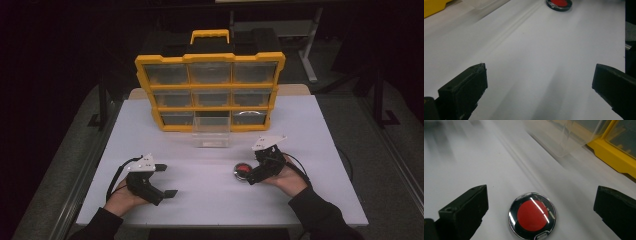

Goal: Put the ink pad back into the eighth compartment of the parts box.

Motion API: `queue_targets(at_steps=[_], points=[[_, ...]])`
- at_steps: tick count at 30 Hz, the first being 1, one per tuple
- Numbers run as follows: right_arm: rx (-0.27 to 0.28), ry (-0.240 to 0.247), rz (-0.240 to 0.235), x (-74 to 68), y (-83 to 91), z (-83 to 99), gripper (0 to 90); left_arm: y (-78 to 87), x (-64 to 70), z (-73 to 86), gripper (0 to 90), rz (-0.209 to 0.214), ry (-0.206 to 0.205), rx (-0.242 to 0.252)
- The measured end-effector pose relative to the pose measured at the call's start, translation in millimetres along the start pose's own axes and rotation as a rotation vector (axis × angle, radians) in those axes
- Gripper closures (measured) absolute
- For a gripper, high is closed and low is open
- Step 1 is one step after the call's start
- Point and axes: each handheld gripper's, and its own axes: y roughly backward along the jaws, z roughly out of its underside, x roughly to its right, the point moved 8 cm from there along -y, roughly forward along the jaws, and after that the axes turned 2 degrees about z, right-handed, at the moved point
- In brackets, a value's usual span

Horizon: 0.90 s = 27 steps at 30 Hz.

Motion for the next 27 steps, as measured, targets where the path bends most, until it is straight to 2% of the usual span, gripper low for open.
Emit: queue_targets(at_steps=[27], points=[[-0.023, 0.011, -0.015, -2.5, -11.9, -4.4, 0.0, -0.7, 0.3, 0.1, 0.0, -0.005, -0.004, -0.001]])
